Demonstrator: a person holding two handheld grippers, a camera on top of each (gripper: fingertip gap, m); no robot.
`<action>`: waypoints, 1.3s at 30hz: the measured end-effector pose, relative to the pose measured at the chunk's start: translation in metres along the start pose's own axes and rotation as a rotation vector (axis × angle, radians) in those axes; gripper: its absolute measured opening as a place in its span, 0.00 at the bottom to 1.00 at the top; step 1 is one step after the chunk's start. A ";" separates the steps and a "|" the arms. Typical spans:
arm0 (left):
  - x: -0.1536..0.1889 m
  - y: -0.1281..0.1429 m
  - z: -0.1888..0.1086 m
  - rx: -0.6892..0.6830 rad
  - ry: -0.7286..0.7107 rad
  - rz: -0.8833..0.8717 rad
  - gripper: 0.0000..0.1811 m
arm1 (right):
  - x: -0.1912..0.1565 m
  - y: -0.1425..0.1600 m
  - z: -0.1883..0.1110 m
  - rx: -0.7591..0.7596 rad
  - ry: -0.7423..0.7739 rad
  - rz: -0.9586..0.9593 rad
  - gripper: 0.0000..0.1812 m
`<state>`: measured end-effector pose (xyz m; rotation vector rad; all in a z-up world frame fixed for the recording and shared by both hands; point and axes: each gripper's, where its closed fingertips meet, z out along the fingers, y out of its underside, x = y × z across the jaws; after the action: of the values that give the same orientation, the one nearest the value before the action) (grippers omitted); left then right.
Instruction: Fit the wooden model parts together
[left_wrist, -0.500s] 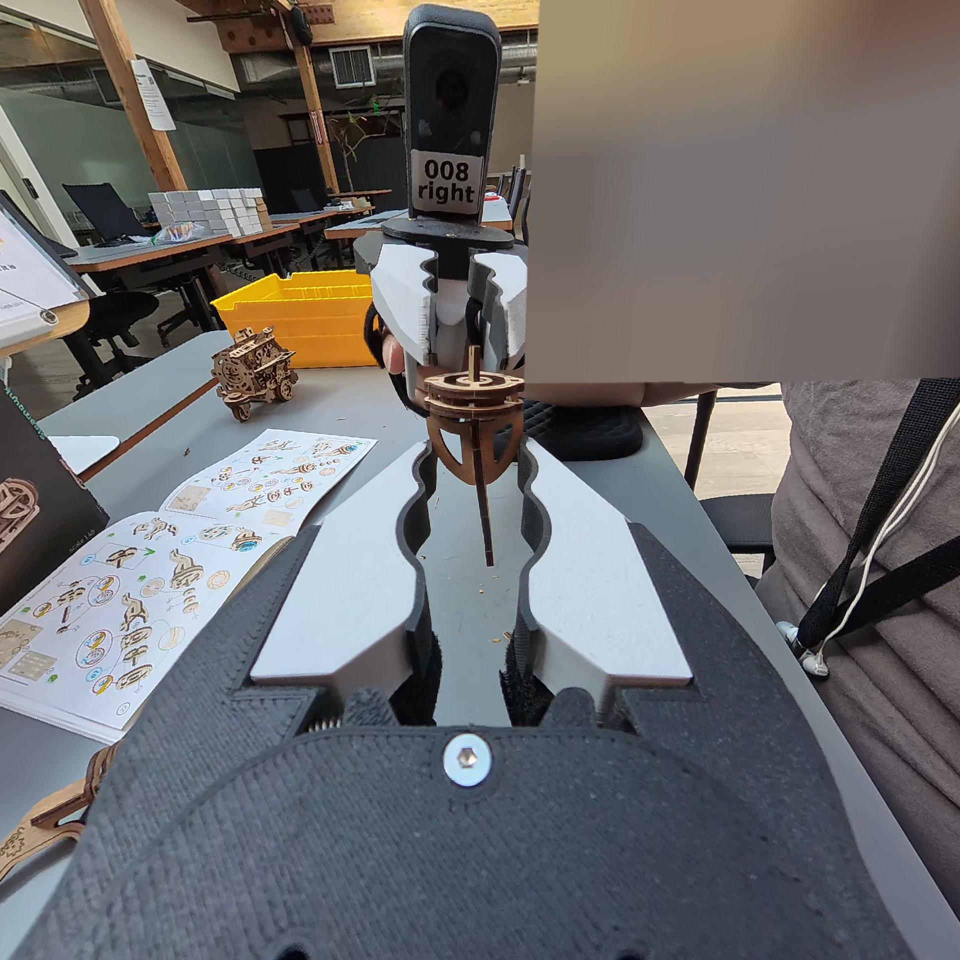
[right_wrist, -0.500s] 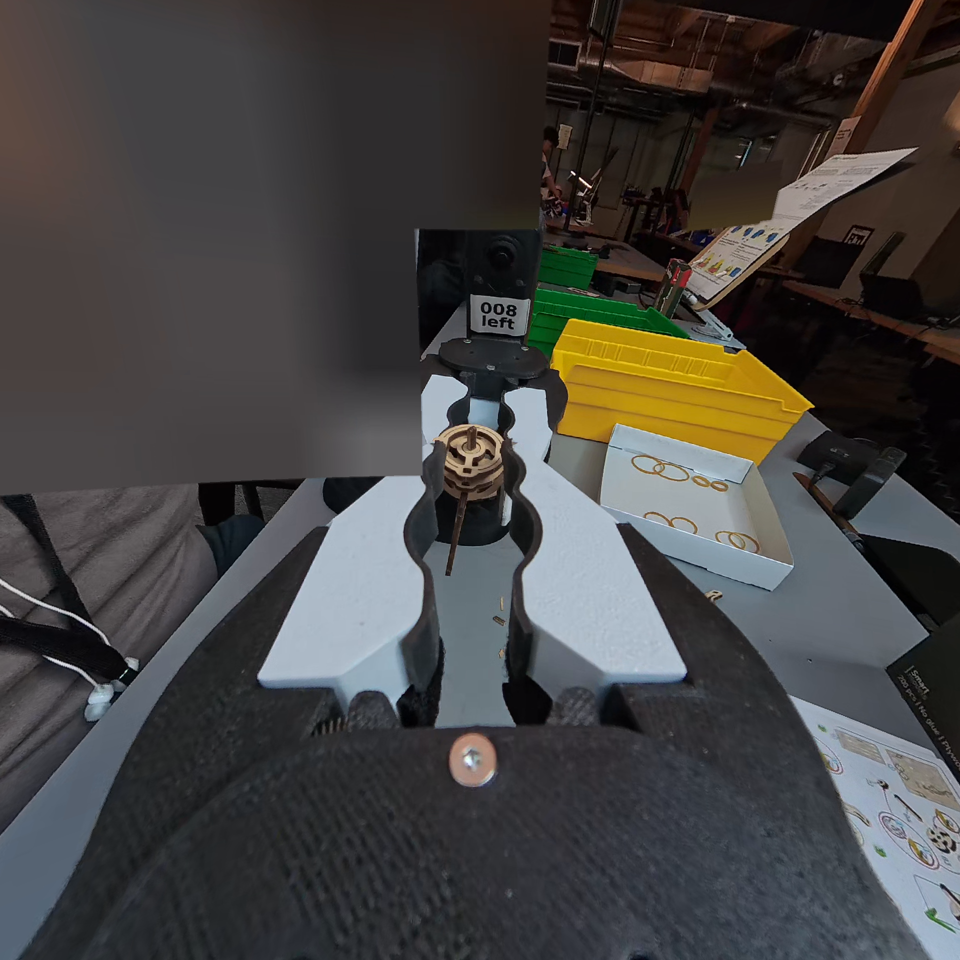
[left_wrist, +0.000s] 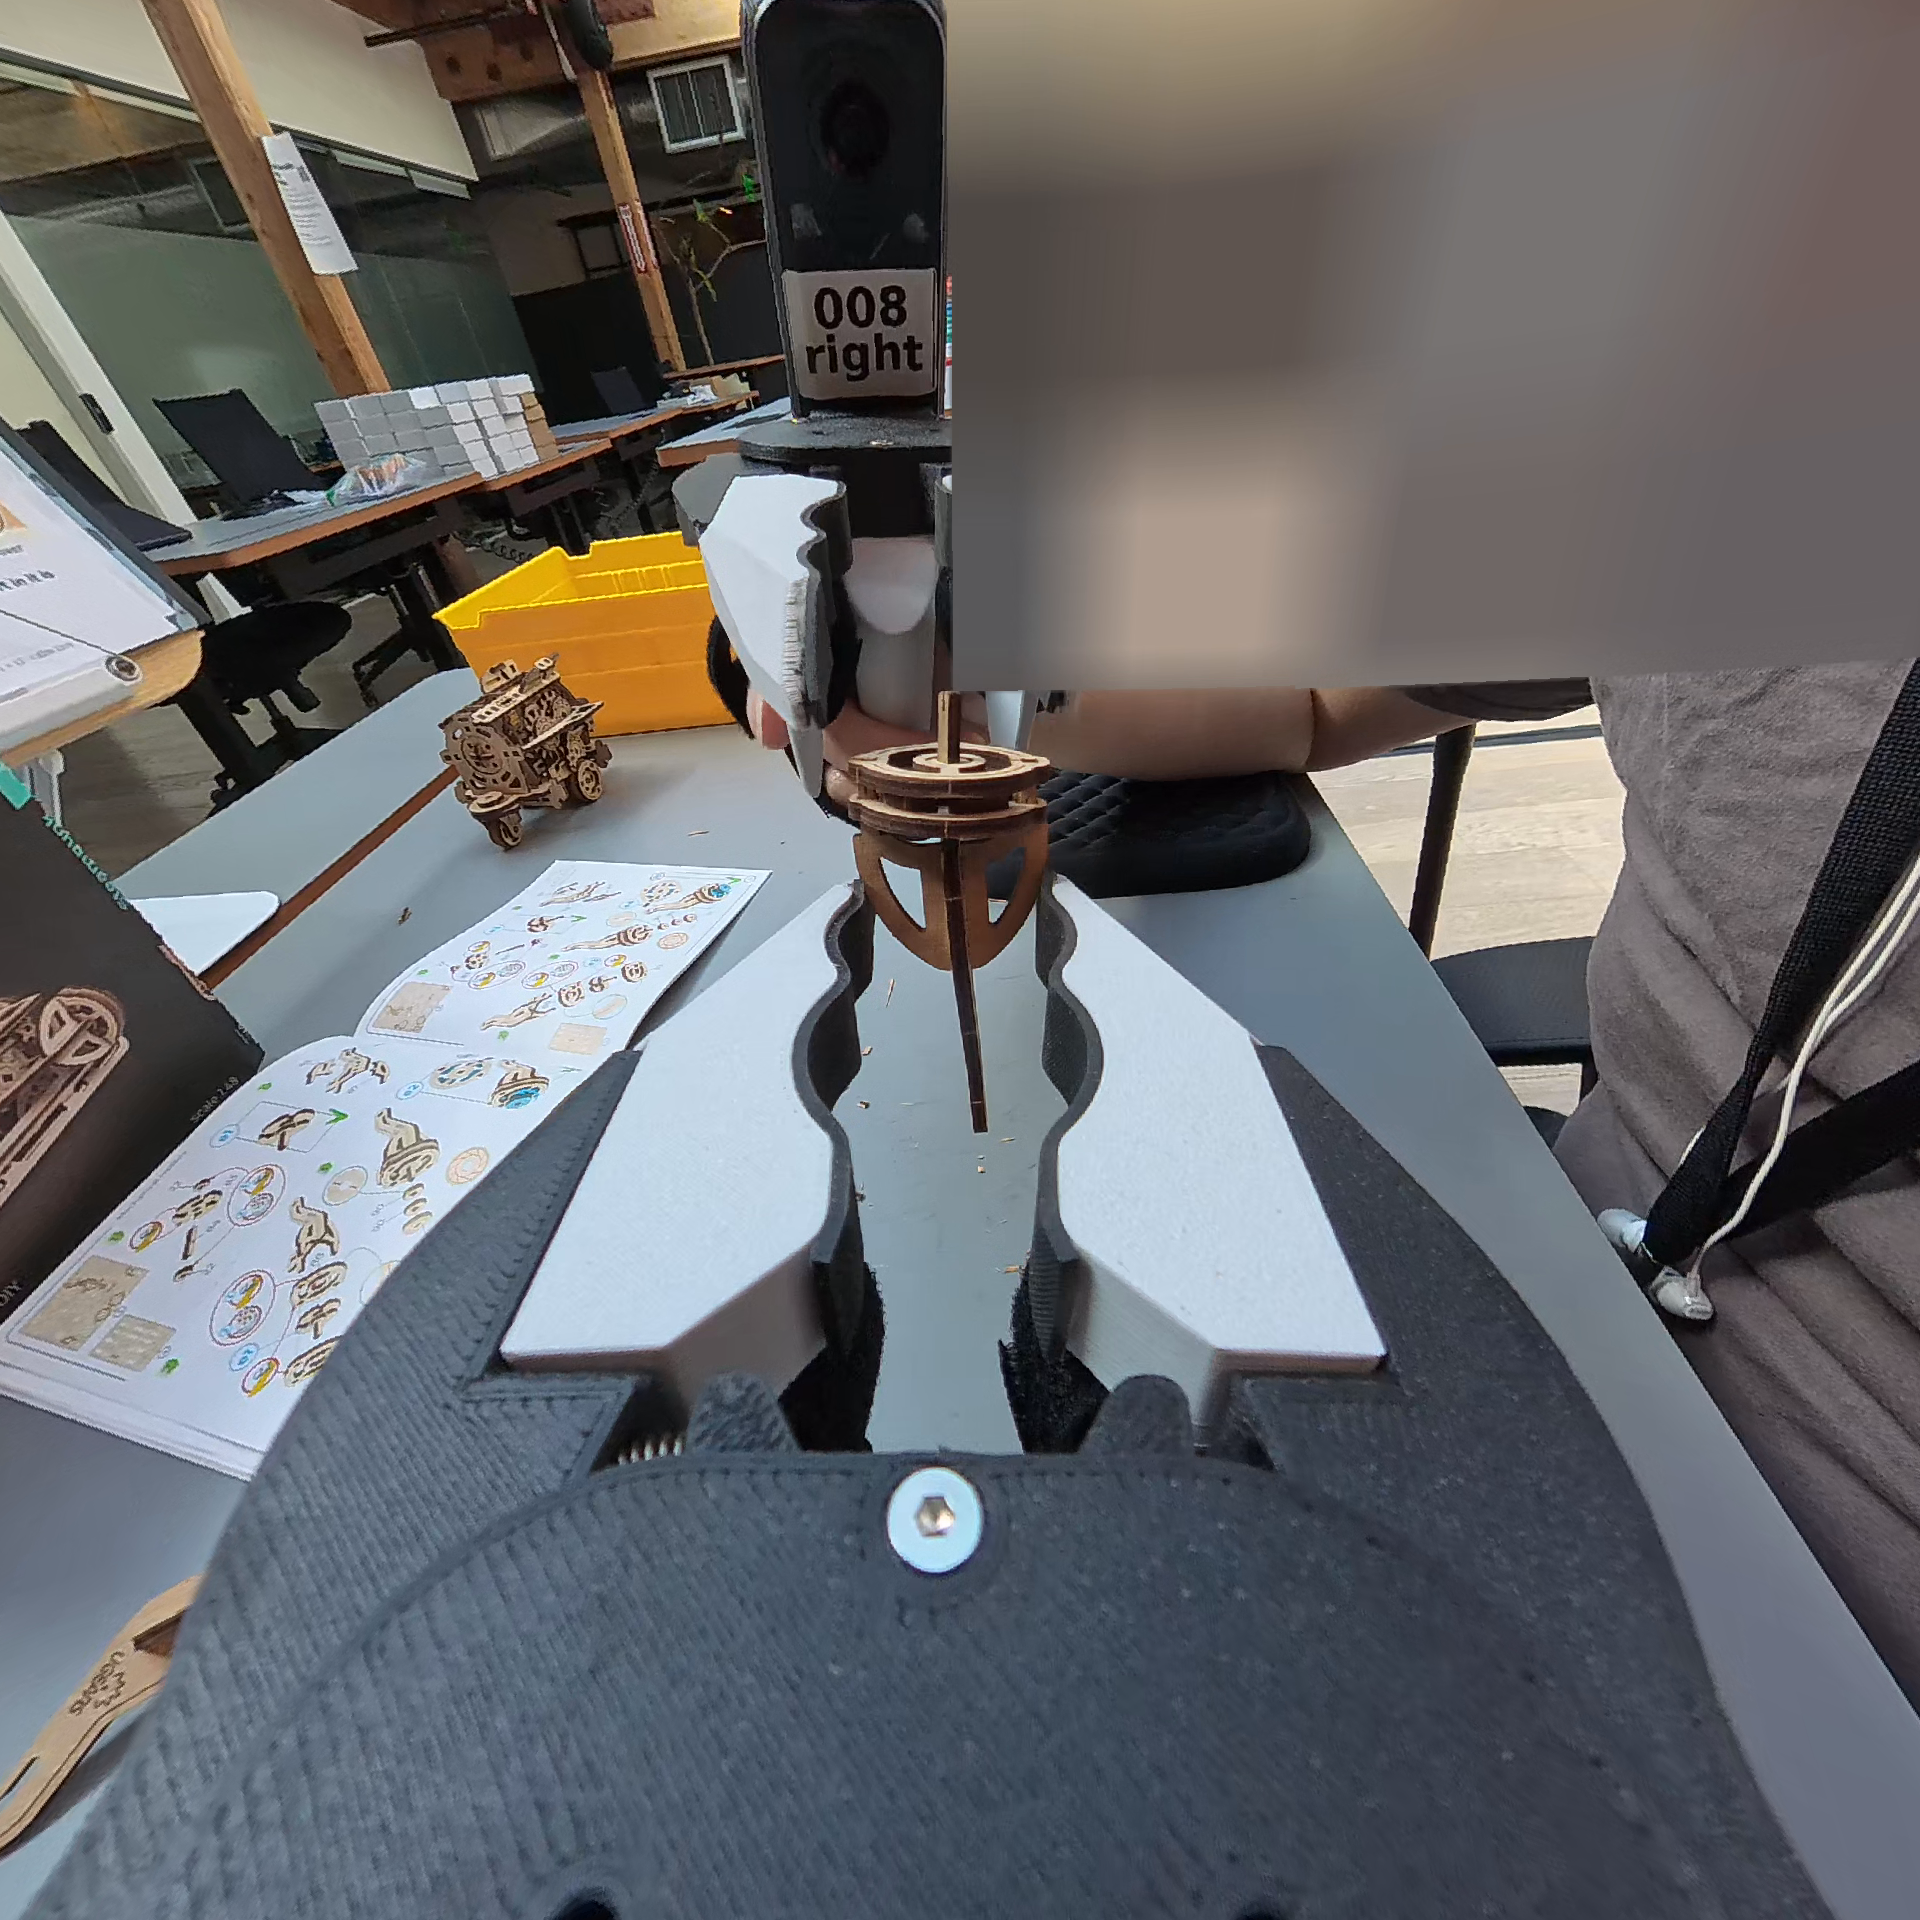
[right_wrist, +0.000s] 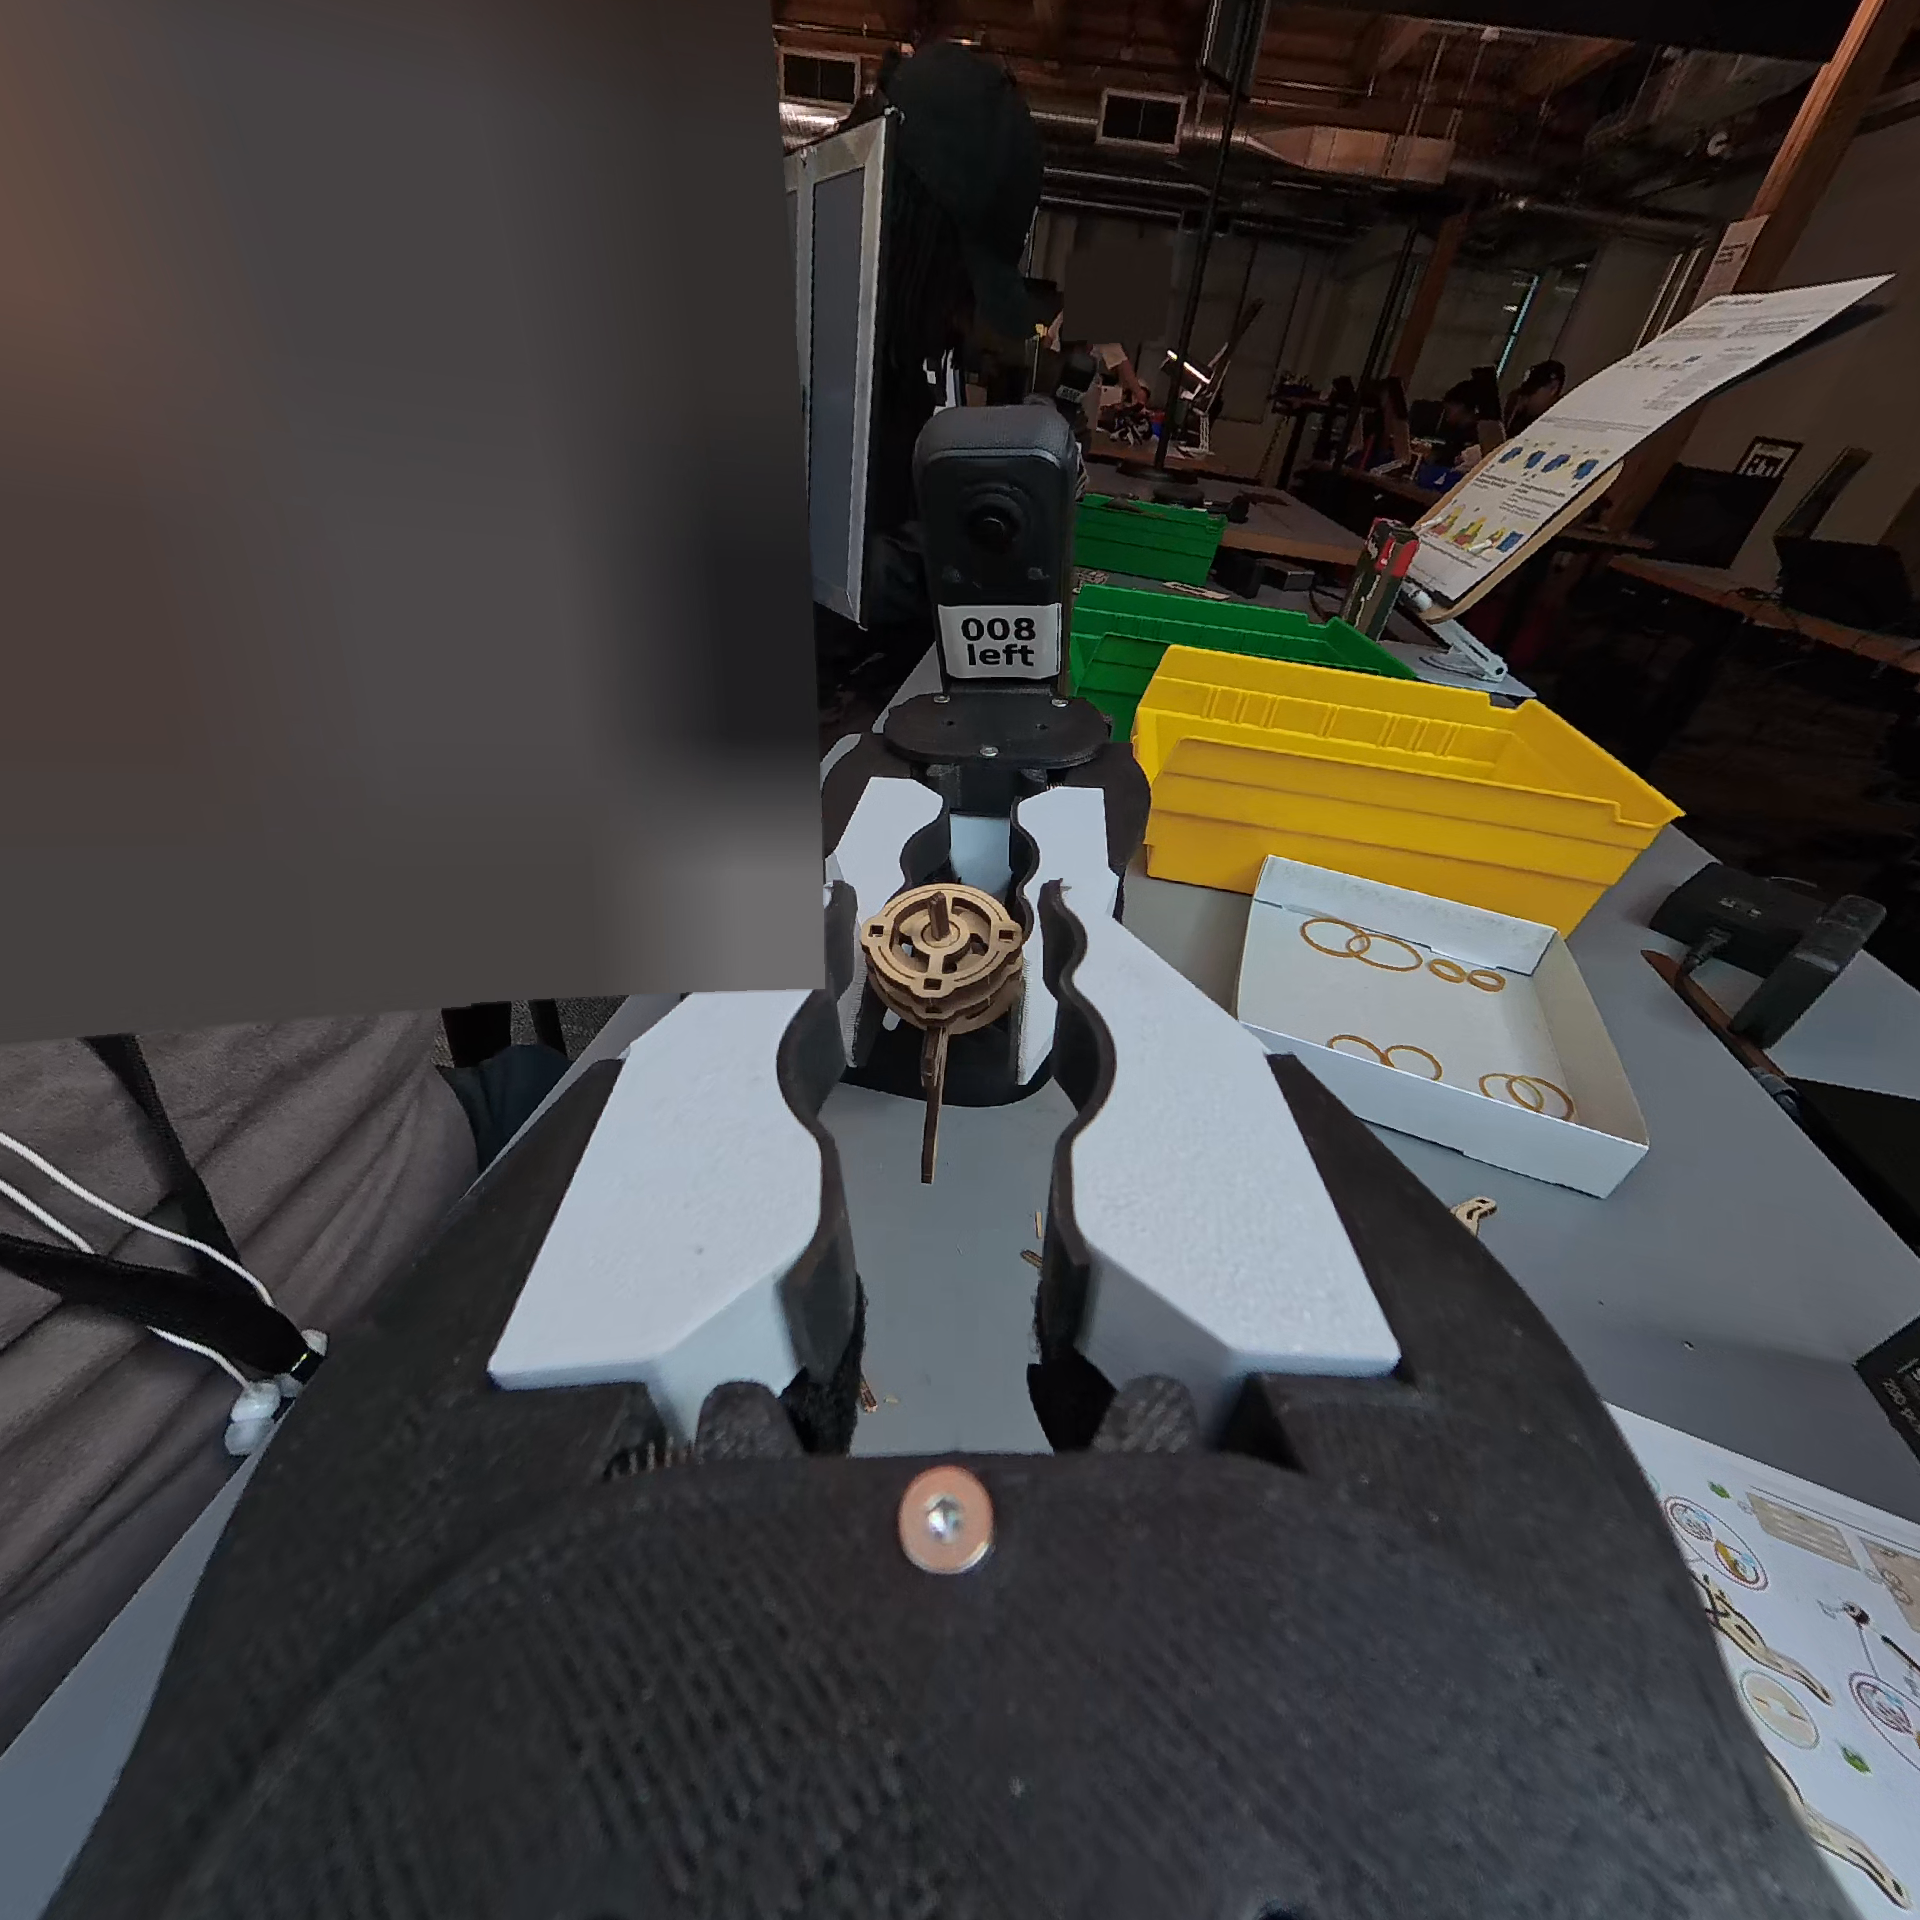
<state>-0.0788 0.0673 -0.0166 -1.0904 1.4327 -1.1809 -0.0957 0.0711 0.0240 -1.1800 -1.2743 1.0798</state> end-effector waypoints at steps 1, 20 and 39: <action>0.000 0.000 0.000 0.000 -0.001 0.001 0.16 | 0.000 0.000 0.000 -0.001 0.000 -0.001 0.19; 0.000 -0.002 -0.002 0.010 -0.015 0.021 0.16 | -0.002 0.006 0.003 -0.041 0.020 -0.047 0.17; 0.000 0.000 -0.001 0.000 -0.013 0.020 0.16 | -0.002 0.010 0.004 -0.056 0.014 -0.053 0.17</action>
<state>-0.0800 0.0671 -0.0161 -1.0798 1.4305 -1.1573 -0.0989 0.0704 0.0139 -1.1869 -1.3252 1.0014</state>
